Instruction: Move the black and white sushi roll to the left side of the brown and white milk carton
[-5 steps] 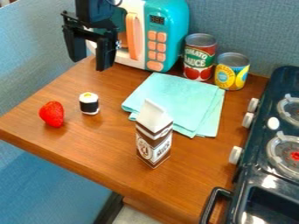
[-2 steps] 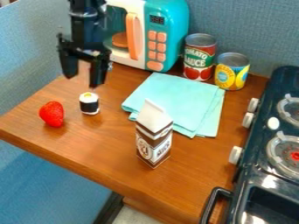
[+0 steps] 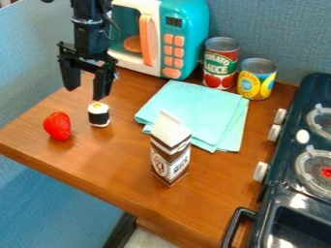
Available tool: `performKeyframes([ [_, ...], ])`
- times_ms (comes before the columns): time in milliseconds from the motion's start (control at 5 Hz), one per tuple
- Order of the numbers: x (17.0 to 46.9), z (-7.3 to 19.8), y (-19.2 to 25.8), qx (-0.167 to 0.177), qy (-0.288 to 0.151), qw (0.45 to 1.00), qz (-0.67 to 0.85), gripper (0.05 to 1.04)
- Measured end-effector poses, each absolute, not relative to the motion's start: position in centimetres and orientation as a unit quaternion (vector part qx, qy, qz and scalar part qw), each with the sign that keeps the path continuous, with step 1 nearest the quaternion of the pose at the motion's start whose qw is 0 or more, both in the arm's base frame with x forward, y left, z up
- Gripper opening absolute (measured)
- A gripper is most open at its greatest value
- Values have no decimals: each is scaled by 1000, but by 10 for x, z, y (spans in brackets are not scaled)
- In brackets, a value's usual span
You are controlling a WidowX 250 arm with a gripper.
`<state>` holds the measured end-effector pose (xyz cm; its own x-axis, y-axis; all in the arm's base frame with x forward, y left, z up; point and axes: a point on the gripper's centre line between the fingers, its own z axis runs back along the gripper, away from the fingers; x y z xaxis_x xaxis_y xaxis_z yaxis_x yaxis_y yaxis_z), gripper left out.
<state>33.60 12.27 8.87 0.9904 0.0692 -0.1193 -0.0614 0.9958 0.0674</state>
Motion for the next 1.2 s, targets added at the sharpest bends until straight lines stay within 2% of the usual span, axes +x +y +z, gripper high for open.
performKeyframes([
  [400,340,69,129,36,88,995,24,999],
  [800,341,68,140,21,78,996,29,999],
  [1200,342,67,140,23,78,996,34,999],
])
